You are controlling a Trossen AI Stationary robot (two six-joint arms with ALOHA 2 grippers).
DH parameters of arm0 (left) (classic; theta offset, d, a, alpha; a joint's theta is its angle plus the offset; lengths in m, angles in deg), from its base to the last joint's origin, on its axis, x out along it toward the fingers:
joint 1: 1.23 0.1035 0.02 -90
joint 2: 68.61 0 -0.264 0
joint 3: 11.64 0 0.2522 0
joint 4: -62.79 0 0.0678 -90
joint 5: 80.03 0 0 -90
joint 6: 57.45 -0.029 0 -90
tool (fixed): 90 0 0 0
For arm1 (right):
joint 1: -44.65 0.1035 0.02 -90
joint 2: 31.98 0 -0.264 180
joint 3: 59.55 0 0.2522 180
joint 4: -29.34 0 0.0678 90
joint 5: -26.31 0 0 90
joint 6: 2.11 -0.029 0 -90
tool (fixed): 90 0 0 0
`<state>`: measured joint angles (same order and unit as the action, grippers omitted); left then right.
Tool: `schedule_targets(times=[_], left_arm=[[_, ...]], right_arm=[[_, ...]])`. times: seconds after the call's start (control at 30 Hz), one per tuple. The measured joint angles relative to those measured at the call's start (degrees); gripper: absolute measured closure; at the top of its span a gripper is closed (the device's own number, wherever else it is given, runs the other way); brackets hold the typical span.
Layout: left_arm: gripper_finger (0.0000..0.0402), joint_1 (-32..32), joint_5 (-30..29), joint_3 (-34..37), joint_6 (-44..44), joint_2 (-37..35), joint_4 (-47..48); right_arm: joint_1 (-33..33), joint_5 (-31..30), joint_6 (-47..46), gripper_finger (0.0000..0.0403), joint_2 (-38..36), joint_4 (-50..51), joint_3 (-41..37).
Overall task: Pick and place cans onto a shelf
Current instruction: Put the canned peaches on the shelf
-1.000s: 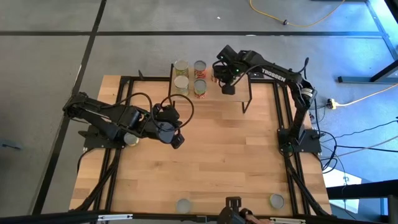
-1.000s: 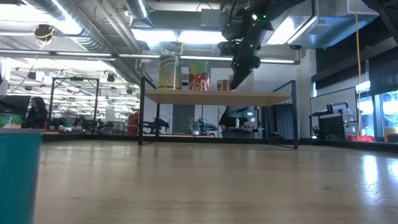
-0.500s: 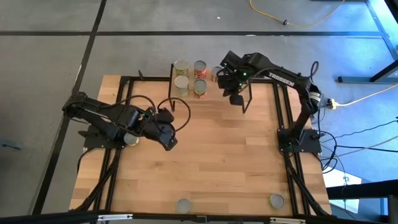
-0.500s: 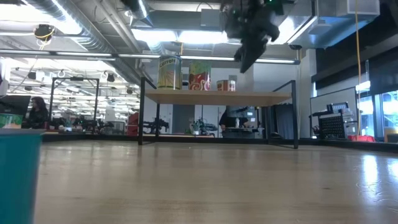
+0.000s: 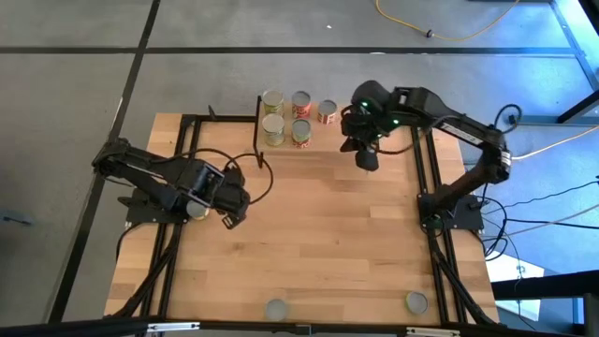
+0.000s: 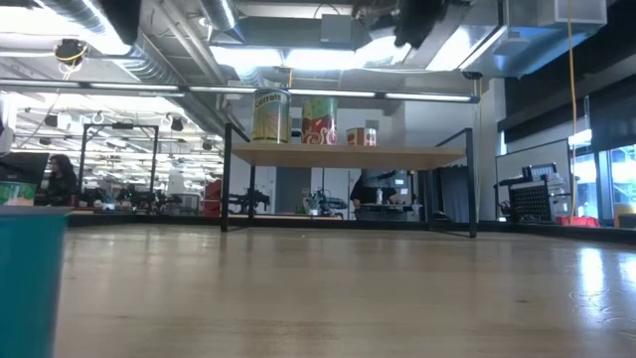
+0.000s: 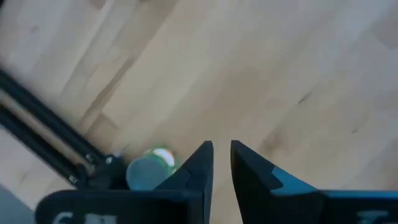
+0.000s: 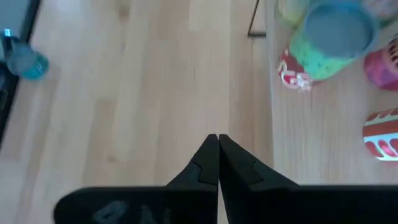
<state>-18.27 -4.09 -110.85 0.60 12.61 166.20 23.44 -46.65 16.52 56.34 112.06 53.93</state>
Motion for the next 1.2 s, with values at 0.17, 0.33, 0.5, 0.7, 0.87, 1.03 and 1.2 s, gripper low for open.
schedule_targets(times=[0.17,0.33,0.5,0.7,0.87,1.03,1.2], left_arm=[[0.0350,-0.6,0.5,6.6,10.4,-1.3,0.2],[0.0353,-2.7,5.3,16.5,18.3,-2.1,0.4],[0.0351,-5.0,8.7,24.1,22.4,-2.2,0.2],[0.0354,-7.2,11.2,29.7,24.0,-2.2,-3.5],[0.0352,-8.6,12.3,33.0,24.0,-2.2,-7.6],[0.0351,-8.6,11.5,34.5,23.9,-2.2,-9.9],[0.0351,-8.6,7.7,34.7,22.6,-2.2,-9.9]], right_arm=[[3.5,-2.6,-8.2,0.0399,-3.4,-2.3,0.0],[6.7,-2.8,-13.6,0.0399,-5.2,-3.3,0.0],[9.1,-3.0,-17.0,0.0398,-5.3,-5.0,0.0],[11.0,-3.0,-17.8,0.0398,-5.3,-6.8,0.0],[11.6,-3.6,-18.9,0.0398,-5.3,-7.1,0.0],[11.8,-3.9,-18.6,0.0398,-5.3,-7.1,0.0],[11.8,-3.9,-18.6,0.0398,-5.3,-7.1,0.0]])
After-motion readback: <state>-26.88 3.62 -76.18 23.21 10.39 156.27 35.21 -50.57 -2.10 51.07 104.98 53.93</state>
